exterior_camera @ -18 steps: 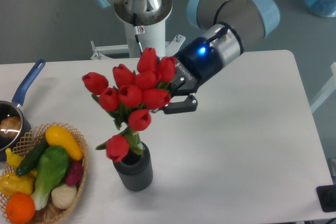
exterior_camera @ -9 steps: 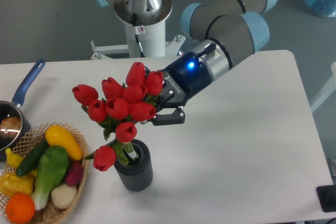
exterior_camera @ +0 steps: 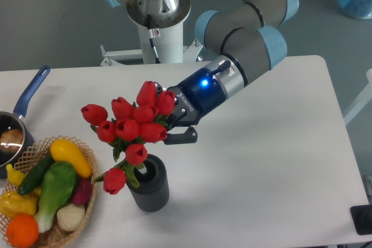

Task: Insert the flowers into the vase
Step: 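Lower the tulip stems into the black vase opening, then open the gripper to release the tulips in the vase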

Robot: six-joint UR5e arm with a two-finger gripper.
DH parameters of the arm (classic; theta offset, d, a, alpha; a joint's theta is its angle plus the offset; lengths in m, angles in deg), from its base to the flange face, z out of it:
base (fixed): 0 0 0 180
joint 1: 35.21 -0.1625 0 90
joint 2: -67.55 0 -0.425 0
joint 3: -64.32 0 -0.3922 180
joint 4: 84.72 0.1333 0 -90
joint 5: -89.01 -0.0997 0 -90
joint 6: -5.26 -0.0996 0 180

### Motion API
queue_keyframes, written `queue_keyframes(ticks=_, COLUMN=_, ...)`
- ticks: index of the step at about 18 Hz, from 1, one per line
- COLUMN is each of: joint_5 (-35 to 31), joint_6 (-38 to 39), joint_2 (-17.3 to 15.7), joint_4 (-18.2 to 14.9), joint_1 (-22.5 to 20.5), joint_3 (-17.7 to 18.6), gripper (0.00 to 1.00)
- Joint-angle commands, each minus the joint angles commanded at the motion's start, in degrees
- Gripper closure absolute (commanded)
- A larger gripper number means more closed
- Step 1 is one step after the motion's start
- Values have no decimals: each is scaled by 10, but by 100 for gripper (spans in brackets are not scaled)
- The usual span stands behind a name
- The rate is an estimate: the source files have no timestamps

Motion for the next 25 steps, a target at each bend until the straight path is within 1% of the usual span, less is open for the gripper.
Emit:
queue_keyframes(ticks=1, joint_5=-1, joint_6=-2, joint_2=2, joint_4=0, joint_1=0, joint_3=1, gripper=78)
queue_keyframes(ticks=2, joint_5=-2, joint_6=-5, joint_2=6, joint_4=0, joint_1=1, joint_3=2, gripper=70)
queue_keyframes(ticks=3, joint_5=-2, joint_6=-12, joint_2=17, joint_4=1, joint_1=3, joint_3=3, gripper=64)
queue_keyframes(ticks=4, joint_5=-2, joint_6=-24, joint_2=25, joint_4=2, joint_1=3, joint_3=6, gripper=55)
queue_keyframes(ticks=5, joint_5=-2, joint_6=-33, joint_2=26, joint_4=1, joint_1=3, joint_3=11, gripper=48)
queue_keyframes(ticks=7, joint_5=-3, joint_6=-37, joint_2=32, joint_4=2, joint_1=3, joint_3=15, gripper=41)
queue_keyframes(ticks=11, joint_5=-21, joint_6=-47, joint_2=34, joint_4=2, joint_1=2, joint_3=29, gripper=39)
queue_keyframes(ticks=12, joint_5=-29, joint_6=-50, joint_2=39, joint_4=2, joint_1=2, joint_3=29, gripper=34)
queue_keyframes(ticks=15, joint_5=-50, joint_6=-65, joint_2=48, joint_4=3, joint_1=3, joint_3=30, gripper=33)
queue_keyframes(ticks=18, joint_5=-51, joint_6=-65, joint_2=47, joint_4=2, joint_1=1, joint_3=31, gripper=31)
queue_keyframes(ticks=21, joint_5=-51, joint_6=-65, joint_2=48, joint_4=2, joint_1=-2, joint_3=32, gripper=23)
queue_keyframes(ticks=23, joint_5=-56, joint_6=-65, joint_2=49, joint_4=1, joint_1=-4, joint_3=32, gripper=19)
queue_keyframes(ticks=25, joint_5=-73, joint_6=-64, joint_2=48, joint_4=1, joint_1=-8, joint_3=33, gripper=10)
